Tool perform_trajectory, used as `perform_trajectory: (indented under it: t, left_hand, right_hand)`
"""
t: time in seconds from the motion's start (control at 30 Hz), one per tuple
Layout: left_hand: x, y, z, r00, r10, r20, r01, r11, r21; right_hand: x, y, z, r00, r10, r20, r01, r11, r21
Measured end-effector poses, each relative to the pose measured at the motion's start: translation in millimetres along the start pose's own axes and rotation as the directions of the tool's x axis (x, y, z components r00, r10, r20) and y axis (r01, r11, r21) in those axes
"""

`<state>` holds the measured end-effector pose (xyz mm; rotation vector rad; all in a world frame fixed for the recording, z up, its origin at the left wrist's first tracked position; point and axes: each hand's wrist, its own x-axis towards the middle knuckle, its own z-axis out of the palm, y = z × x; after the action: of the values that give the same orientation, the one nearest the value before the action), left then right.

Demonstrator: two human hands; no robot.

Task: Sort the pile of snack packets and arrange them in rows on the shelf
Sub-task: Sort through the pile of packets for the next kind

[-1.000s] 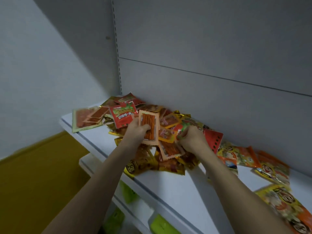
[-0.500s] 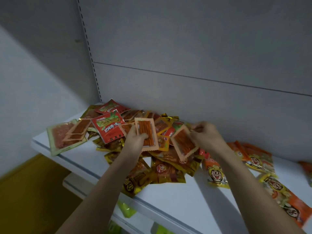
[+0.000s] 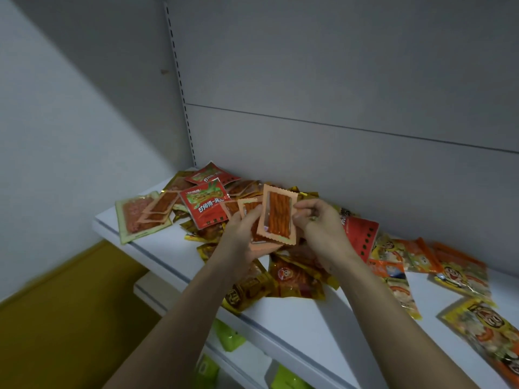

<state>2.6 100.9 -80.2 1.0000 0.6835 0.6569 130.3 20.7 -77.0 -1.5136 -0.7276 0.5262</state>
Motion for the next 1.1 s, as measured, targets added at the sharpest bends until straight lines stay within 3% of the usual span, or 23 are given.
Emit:
perform_trajectory:
  t: [0.17, 0.37, 0.7, 0.8, 0.9, 1.1]
  left_hand:
    - [23, 18, -28, 0.995, 0.095, -0.018, -0.092, 0.988, 0.122]
    - [60, 53, -75, 0.969, 0.244, -0.031, -0.237, 0.961, 0.139]
    - [108, 73, -114, 0.982, 0.188, 0.018, -0.189, 0.977, 0.100]
    - [115, 75, -120, 0.988, 0.154, 0.026, -0.156, 0.985, 0.072]
    - [120, 72, -122, 0.993, 0.113, 0.036, -0.116, 0.990, 0.074]
    - [119, 59, -114, 0.994, 0.086, 0.065, -0.092, 0.992, 0.085]
  right_hand:
    - [18, -9, 20, 0.996, -0.058, 0.065, 0.072, 0.972, -0.223]
    - [62, -12, 29, 0.998, -0.039, -0.051, 0.012, 0.894, -0.448]
    - [101, -4, 90, 0.997, 0.039, -0.065, -0.074, 0.646, -0.760]
    - [109, 3, 94, 0.985, 0.134, -0.105, -0.165, 0.597, -0.785]
    - [115, 7, 94, 0.974, 0.174, -0.145, -0.224, 0.636, -0.738]
    - [107, 1, 82, 0.976, 0.176, -0.130, -0.216, 0.676, -0.704]
